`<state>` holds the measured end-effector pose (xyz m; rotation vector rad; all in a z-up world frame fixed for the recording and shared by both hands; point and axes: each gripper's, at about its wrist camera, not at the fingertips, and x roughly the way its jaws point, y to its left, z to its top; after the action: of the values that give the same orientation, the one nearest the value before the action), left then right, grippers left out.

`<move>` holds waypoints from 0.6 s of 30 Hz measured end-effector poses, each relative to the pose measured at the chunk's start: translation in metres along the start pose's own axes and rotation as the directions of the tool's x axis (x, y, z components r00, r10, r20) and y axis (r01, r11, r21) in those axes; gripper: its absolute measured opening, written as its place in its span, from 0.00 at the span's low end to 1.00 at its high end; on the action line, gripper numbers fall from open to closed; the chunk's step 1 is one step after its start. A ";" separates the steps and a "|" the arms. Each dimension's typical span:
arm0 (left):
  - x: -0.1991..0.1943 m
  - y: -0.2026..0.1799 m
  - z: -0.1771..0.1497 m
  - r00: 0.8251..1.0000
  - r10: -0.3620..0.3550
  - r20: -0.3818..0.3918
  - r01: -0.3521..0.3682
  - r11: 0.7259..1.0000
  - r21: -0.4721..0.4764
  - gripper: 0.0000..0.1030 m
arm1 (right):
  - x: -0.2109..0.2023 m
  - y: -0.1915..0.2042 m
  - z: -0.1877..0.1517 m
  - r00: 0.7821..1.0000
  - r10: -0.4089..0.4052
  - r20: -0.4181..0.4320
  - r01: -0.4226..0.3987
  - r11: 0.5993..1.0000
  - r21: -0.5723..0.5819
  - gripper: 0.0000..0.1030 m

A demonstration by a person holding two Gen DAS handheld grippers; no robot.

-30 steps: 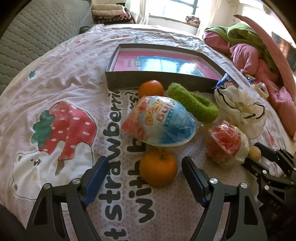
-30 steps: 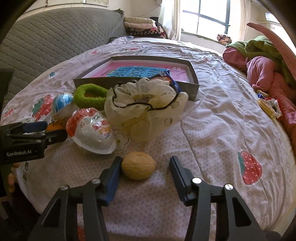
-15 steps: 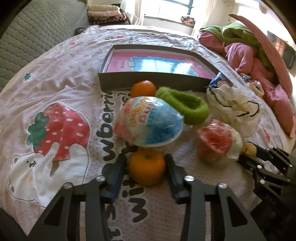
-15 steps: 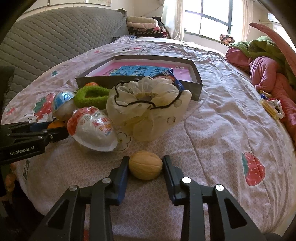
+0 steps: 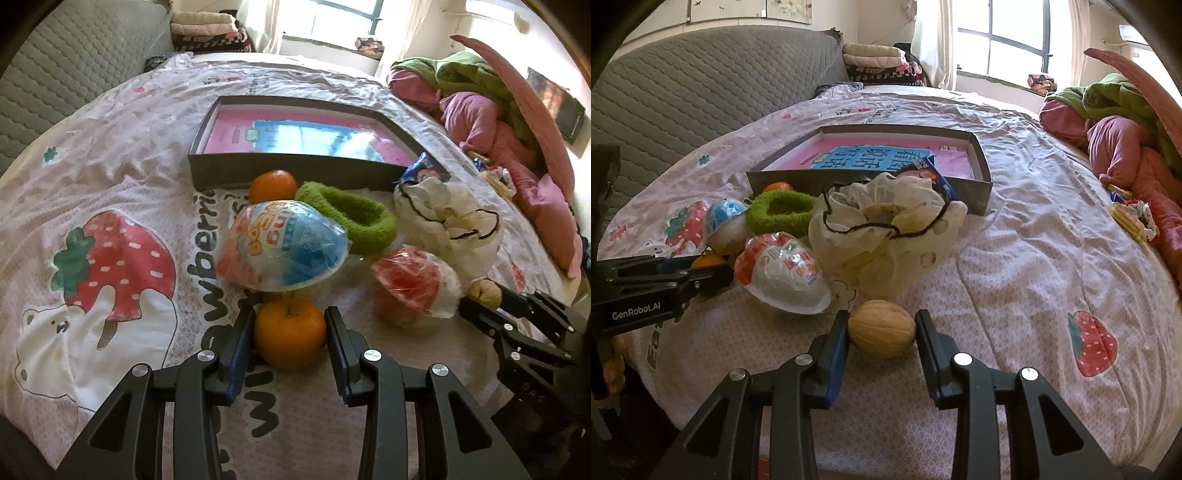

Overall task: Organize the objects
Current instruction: 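Close the right gripper on the walnut while the left gripper lowers around the orange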

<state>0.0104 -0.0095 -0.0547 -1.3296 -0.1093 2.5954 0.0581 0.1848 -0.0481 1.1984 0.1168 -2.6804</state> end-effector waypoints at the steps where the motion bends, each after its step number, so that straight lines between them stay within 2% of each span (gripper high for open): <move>1: -0.001 -0.001 0.000 1.000 -0.001 0.002 0.001 1.000 0.003 0.38 | -0.001 0.000 0.000 1.000 0.001 0.003 -0.001 1.000 0.001 0.35; 5: -0.003 -0.008 0.000 0.999 -0.036 -0.002 0.036 0.999 0.007 0.38 | -0.004 -0.001 0.001 1.000 0.004 0.017 -0.004 1.000 0.004 0.35; 18: -0.015 -0.020 0.001 0.998 -0.054 0.019 0.053 0.998 0.030 0.38 | -0.015 0.004 0.007 0.998 0.013 0.062 -0.012 1.000 -0.008 0.35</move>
<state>0.0215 0.0069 -0.0394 -1.2740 -0.1082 2.5561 0.0635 0.1824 -0.0319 1.1088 0.1103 -2.7006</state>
